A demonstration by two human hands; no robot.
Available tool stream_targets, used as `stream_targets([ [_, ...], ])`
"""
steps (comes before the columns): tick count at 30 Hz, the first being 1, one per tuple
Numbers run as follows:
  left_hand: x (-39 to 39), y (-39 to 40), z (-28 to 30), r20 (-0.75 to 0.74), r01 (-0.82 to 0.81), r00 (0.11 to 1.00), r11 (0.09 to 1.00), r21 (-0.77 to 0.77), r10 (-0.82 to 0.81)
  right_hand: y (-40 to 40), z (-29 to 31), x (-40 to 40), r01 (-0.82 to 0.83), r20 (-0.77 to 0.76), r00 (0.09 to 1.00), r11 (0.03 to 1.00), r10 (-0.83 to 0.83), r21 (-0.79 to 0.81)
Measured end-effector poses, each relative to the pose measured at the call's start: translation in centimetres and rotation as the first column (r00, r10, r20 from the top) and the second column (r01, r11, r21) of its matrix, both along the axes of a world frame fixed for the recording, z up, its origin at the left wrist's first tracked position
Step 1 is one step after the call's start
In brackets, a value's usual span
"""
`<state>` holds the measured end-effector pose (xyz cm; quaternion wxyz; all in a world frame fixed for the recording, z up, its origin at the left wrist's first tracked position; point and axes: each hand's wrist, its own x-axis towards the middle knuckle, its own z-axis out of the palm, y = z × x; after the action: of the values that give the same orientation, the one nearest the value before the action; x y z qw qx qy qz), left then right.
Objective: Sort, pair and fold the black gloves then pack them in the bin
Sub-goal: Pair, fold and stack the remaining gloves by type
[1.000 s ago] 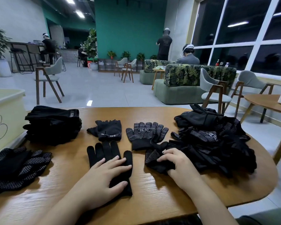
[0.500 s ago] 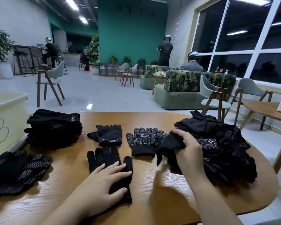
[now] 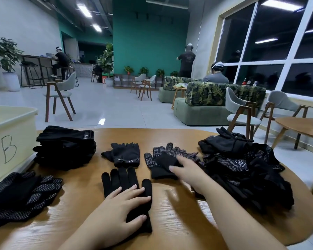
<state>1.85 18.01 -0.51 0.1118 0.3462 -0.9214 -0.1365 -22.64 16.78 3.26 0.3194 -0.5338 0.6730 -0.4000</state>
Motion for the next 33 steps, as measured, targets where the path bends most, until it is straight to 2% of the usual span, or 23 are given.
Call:
stream_targets([
  [4,0.0,0.1,0.0,0.003,-0.002,1.0,1.0,-0.003,0.002,1.9,-1.4,-0.3,0.123,0.177,0.978,0.992,-0.115,-0.034],
  [5,0.0,0.1,-0.1,0.008,0.001,1.0,1.0,-0.002,-0.001,2.2,-1.2,-0.4,0.142,0.168,0.977,0.989,-0.134,-0.035],
  [8,0.0,-0.1,-0.1,0.024,-0.004,1.0,1.0,-0.007,0.005,3.4,-0.7,-1.2,0.184,0.031,0.983,0.975,-0.182,-0.121],
  [10,0.0,-0.1,-0.1,0.03,-0.007,1.0,1.0,-0.009,0.007,4.7,-0.6,-2.0,0.228,-0.136,0.954,0.94,-0.269,-0.255],
  [11,0.0,-0.1,-0.1,0.032,-0.004,0.999,1.0,-0.013,0.004,5.3,-0.7,-2.6,0.25,-0.24,0.91,0.909,-0.338,-0.333],
  [13,0.0,-0.1,-0.1,0.04,0.0,0.999,1.0,-0.02,0.001,6.2,-1.0,-3.9,0.311,-0.425,0.754,0.843,-0.5,-0.439],
  [15,0.0,-0.1,-0.1,0.044,0.0,0.999,1.0,-0.021,0.001,6.7,-1.3,-5.5,0.399,-0.534,0.602,0.803,-0.593,-0.442],
  [16,0.0,-0.1,-0.1,0.041,0.0,0.999,1.0,-0.019,0.001,6.8,-1.4,-6.3,0.451,-0.55,0.577,0.797,-0.603,-0.401],
  [19,-0.1,-0.1,-0.1,0.034,-0.002,0.999,1.0,-0.016,0.002,6.8,-1.3,-8.1,0.521,-0.554,0.592,0.802,-0.586,-0.291],
  [23,-0.1,-0.2,-0.1,0.039,-0.003,0.999,1.0,-0.017,0.004,6.2,-1.3,-9.3,0.532,-0.637,0.531,0.805,-0.559,-0.263],
  [28,0.0,-0.2,-0.1,0.047,-0.006,0.999,1.0,-0.005,0.006,5.7,-0.4,-9.6,0.544,-0.506,0.603,0.782,-0.617,-0.304],
  [33,0.0,-0.2,0.0,0.038,-0.009,0.999,1.0,-0.004,0.009,5.7,0.0,-8.5,0.445,-0.321,0.711,0.754,-0.625,-0.483],
])
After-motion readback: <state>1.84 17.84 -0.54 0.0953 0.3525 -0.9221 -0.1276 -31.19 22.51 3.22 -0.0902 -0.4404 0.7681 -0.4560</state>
